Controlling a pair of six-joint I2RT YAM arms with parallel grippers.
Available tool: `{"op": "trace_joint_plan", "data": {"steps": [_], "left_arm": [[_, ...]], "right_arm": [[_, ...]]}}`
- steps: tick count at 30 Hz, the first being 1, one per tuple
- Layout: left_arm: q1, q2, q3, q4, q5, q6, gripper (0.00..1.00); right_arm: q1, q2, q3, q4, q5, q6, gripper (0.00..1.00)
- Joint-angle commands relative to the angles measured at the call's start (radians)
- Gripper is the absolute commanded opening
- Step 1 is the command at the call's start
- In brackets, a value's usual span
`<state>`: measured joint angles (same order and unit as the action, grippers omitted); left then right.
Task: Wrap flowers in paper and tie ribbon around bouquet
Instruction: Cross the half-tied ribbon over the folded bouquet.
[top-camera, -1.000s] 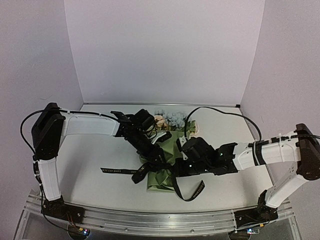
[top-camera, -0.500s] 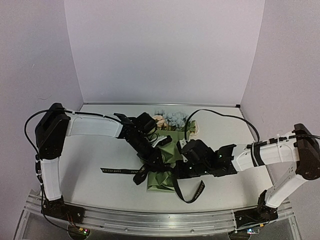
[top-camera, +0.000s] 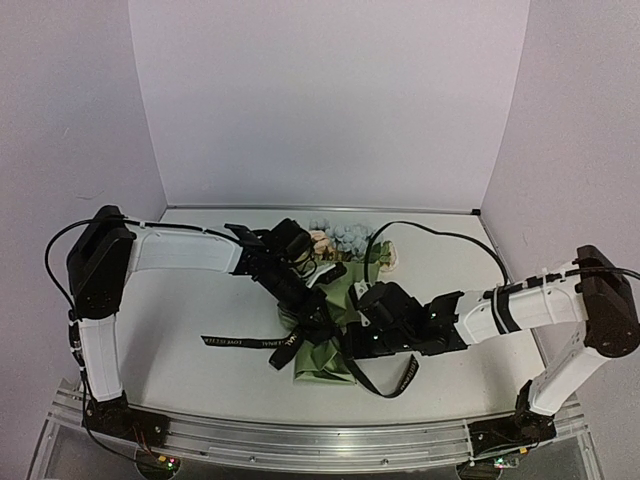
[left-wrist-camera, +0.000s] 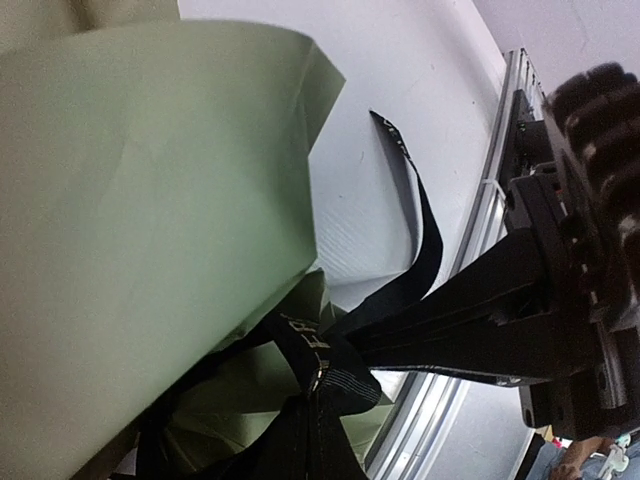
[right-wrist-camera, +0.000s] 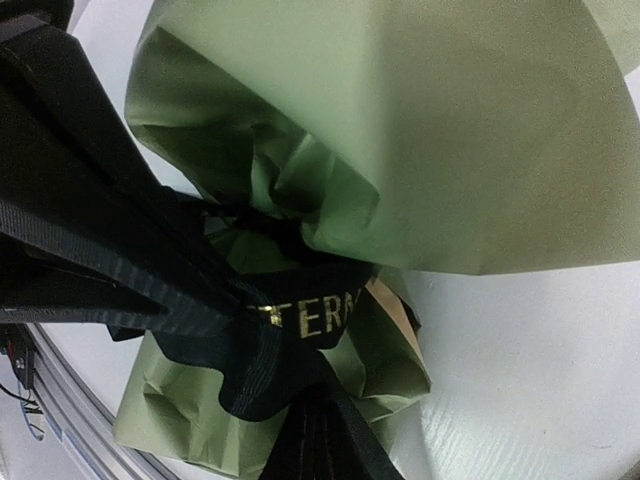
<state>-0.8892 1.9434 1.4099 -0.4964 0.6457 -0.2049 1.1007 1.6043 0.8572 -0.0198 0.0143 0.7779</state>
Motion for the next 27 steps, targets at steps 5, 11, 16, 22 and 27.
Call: {"op": "trace_joint_plan", "data": {"steps": [5,11,16,22,27], "left_arm": [[0.047,-0.077,-0.034,0.083,0.096,-0.047,0.0],[0.067,-0.067,-0.043,0.09,0.115,-0.059,0.03],[0.069,-0.054,-0.037,0.076,0.121,-0.05,0.05],[0.068,-0.057,-0.035,0.071,0.114,-0.045,0.02],[0.066,-0.069,-0.034,0.023,0.044,-0.002,0.29]], "right_arm": [[-0.003,0.002,-0.011,0.15,-0.007,-0.031,0.0],[-0.003,0.004,-0.056,0.174,-0.054,-0.018,0.0],[-0.003,-0.041,-0.119,0.173,-0.016,-0.013,0.0],[-0.003,-0.059,-0.1,0.146,-0.016,-0.032,0.0],[-0.004,-0.064,-0.094,0.133,-0.017,-0.039,0.0]]}}
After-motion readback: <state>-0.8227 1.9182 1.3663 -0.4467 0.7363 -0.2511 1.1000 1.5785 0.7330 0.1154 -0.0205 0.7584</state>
